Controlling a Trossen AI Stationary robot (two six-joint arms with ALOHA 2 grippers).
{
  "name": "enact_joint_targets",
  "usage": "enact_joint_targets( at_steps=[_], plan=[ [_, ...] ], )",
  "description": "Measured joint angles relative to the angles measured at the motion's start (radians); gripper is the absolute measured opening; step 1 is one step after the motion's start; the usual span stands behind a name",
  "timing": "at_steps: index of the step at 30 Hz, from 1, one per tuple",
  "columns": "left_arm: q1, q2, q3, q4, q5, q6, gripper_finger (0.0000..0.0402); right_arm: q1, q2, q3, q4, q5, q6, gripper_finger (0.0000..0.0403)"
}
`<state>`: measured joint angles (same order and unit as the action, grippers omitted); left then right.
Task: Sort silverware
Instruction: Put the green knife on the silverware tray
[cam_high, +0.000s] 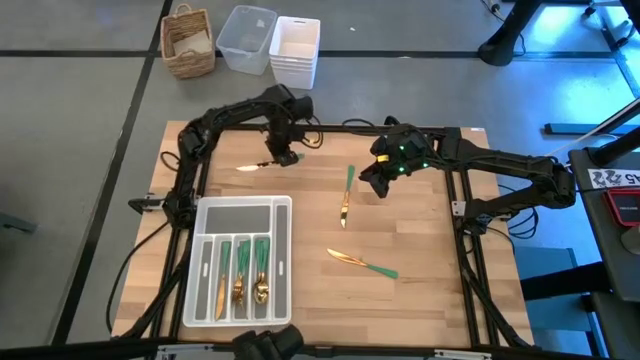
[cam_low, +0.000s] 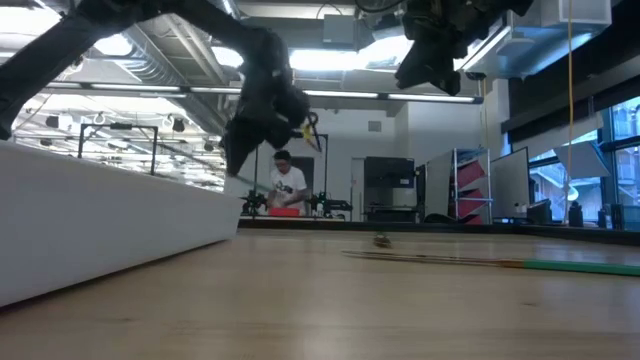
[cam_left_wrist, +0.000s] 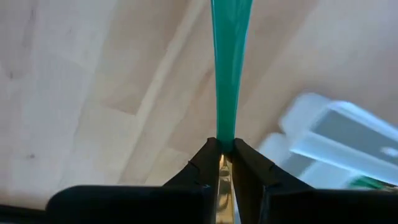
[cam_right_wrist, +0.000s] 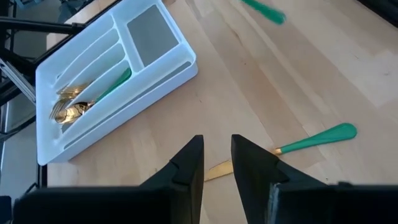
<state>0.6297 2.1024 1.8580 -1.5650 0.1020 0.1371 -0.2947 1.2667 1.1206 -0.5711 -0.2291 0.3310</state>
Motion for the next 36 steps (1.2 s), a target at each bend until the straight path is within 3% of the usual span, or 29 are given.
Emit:
enact_joint_targets(
  at_steps=[7,16,21,28,36],
  plan=[
    [0.007,-0.165,-0.001,-0.007,0.047,-0.114,0.0016,0.000,0.000,0.000,-0.017,-0.031,-0.050,0.0083],
    [-0.091,-0.447,-0.007,-0.004,0.036,-0.451,0.0020,-0.001,-0.021,0.000,-0.046,-0.052,-0.142,0.0083],
    [-0.251,-0.622,-0.128,-0.005,-0.057,-0.737,0.0016,-0.012,-0.088,0.000,-0.061,-0.041,-0.214,0.0083],
    [-0.570,-0.834,-0.428,0.031,-0.113,-1.328,0.0022,-0.108,-0.252,0.000,-0.062,-0.036,-0.293,0.0083],
    [-0.928,-0.885,-0.658,0.241,-0.104,-1.826,0.0022,-0.254,-0.482,-0.004,-0.178,0.001,-0.332,0.0083]
  ],
)
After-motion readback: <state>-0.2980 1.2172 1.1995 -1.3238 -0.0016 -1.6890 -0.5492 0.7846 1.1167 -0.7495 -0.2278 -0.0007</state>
